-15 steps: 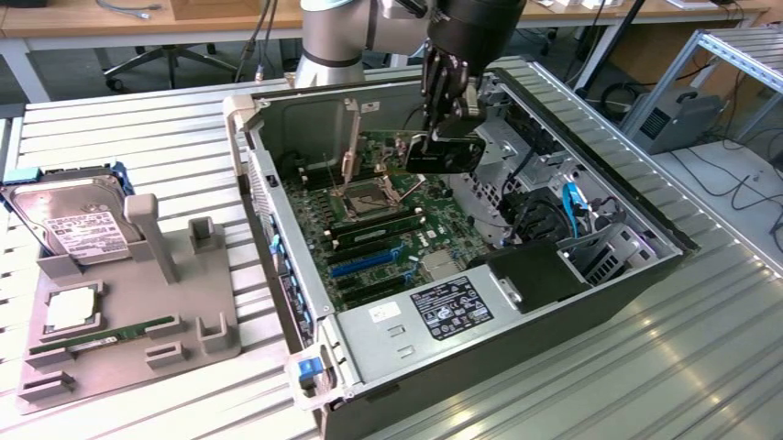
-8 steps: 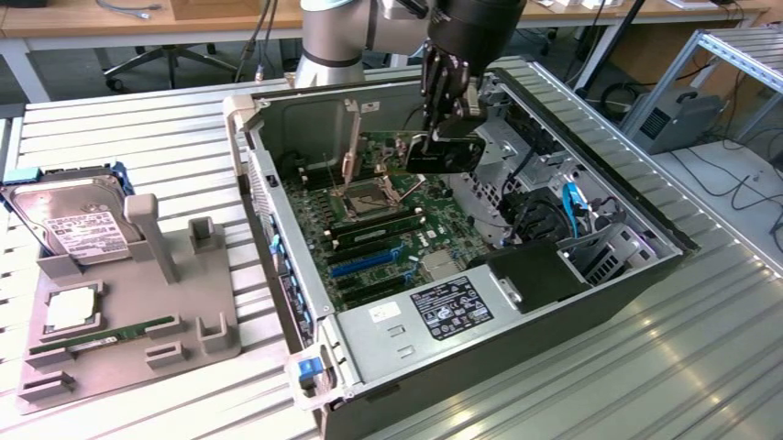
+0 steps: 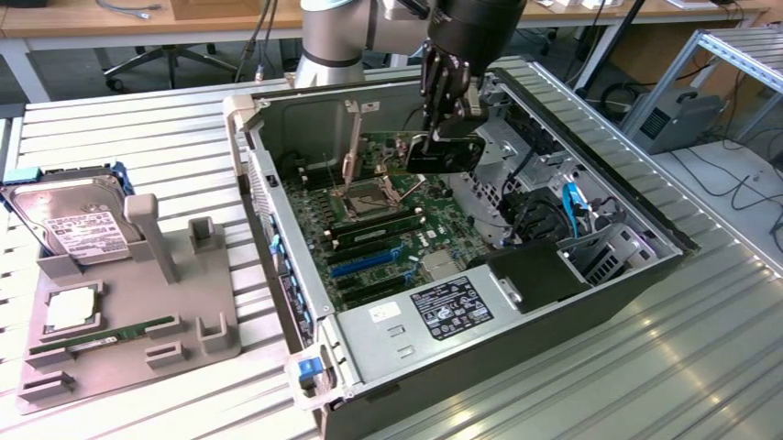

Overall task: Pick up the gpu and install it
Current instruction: 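Insert the gpu into the slot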

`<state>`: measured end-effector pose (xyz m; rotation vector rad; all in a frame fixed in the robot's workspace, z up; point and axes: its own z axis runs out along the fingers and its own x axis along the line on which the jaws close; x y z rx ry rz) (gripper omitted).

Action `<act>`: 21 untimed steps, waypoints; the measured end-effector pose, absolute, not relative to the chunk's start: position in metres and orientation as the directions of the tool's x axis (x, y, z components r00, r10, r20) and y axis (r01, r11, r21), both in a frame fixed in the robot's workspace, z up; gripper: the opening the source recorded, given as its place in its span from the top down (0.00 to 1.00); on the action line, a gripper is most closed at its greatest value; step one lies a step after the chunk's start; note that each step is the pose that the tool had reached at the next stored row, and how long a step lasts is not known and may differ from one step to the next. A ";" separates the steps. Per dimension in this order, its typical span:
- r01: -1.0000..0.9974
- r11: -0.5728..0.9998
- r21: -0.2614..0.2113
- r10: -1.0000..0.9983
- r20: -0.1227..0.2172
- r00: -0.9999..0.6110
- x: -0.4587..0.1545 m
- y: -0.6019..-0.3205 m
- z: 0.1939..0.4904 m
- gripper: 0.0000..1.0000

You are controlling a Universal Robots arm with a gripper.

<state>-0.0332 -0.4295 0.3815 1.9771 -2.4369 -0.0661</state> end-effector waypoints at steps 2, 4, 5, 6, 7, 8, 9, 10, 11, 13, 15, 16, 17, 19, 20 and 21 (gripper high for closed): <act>-0.979 0.201 0.035 -0.979 -0.024 -0.202 -0.033 -0.429 0.381 0.73; -0.980 0.196 0.035 -0.980 -0.024 -0.197 -0.033 -0.429 0.381 0.73; -0.981 0.193 0.035 -0.981 -0.024 -0.194 -0.033 -0.429 0.381 0.73; -0.981 0.191 0.035 -0.981 -0.024 -0.192 -0.033 -0.429 0.381 0.73; -0.981 0.189 0.035 -0.982 -0.024 -0.190 -0.033 -0.429 0.381 0.73; -0.982 0.186 0.035 -0.982 -0.024 -0.187 -0.033 -0.429 0.381 0.73; -0.982 0.184 0.035 -0.982 -0.024 -0.185 -0.033 -0.429 0.381 0.73; -0.983 0.182 0.035 -0.983 -0.024 -0.183 -0.033 -0.429 0.381 0.73; -0.983 0.180 0.035 -0.983 -0.024 -0.181 -0.033 -0.429 0.381 0.73; -0.984 0.176 0.035 -0.984 -0.024 -0.177 -0.033 -0.429 0.381 0.73; -0.985 0.172 0.035 -0.985 -0.024 -0.172 -0.033 -0.429 0.381 0.73; -0.985 0.169 0.035 -0.985 -0.024 -0.170 -0.033 -0.429 0.381 0.73; -0.985 0.167 0.035 -0.985 -0.024 -0.168 -0.033 -0.429 0.381 0.73; -0.986 0.162 0.035 -0.986 -0.024 -0.163 -0.032 -0.429 0.381 0.73; -0.987 0.159 0.035 -0.987 -0.024 -0.160 -0.032 -0.429 0.381 0.73; -0.987 0.157 0.035 -0.987 -0.024 -0.158 -0.032 -0.429 0.381 0.73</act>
